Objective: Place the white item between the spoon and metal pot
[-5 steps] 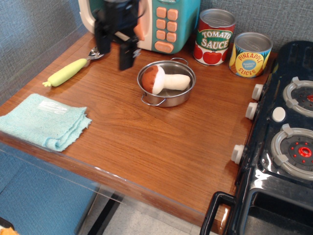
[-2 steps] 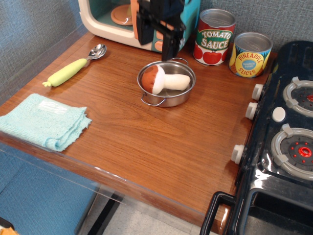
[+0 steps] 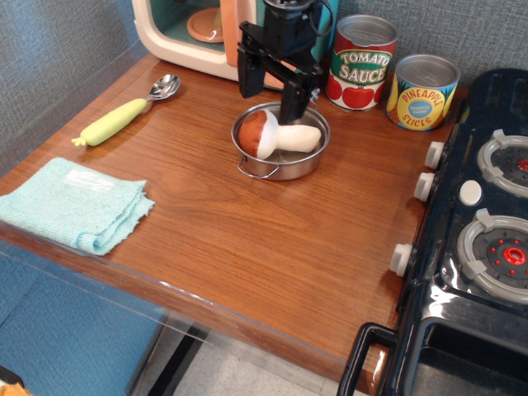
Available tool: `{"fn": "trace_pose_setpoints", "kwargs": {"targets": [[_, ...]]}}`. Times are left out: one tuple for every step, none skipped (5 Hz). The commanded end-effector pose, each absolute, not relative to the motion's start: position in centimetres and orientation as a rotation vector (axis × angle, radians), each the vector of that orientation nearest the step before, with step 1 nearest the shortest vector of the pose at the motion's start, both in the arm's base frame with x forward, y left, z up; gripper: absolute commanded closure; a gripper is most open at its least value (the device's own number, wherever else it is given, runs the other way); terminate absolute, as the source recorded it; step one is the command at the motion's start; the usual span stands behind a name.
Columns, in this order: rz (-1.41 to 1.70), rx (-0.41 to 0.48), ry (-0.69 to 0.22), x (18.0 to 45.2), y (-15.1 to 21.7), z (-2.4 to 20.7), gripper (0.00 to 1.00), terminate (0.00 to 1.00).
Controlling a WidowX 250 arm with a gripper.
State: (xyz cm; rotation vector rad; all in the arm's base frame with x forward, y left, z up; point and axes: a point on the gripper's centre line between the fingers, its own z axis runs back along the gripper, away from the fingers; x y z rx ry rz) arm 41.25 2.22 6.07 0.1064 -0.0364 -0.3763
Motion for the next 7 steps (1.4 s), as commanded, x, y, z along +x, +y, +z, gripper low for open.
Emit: {"fn": "trace_pose_setpoints", "kwargs": {"targets": [[-0.353, 0.119, -0.070, 41.2, 1.0, 7.0, 0.00, 0.00], [-0.335, 0.130, -0.034, 41.3, 1.5, 6.1, 0.00, 0.00], [-0.325, 0.127, -0.017, 41.4, 2.0, 5.6, 0.00, 0.00], [-0.321, 0.120, -0.022, 41.3, 2.4, 5.4, 1.00, 0.00], [-0.354, 0.137, -0.022, 41.5, 2.3, 6.4, 1.00, 0.00], [-0.373, 0.124, -0.075, 42.0, 2.3, 8.8, 1.00, 0.00], [-0.379, 0.079, -0.152, 42.4, 2.6, 12.1, 1.00, 0.00]]}}
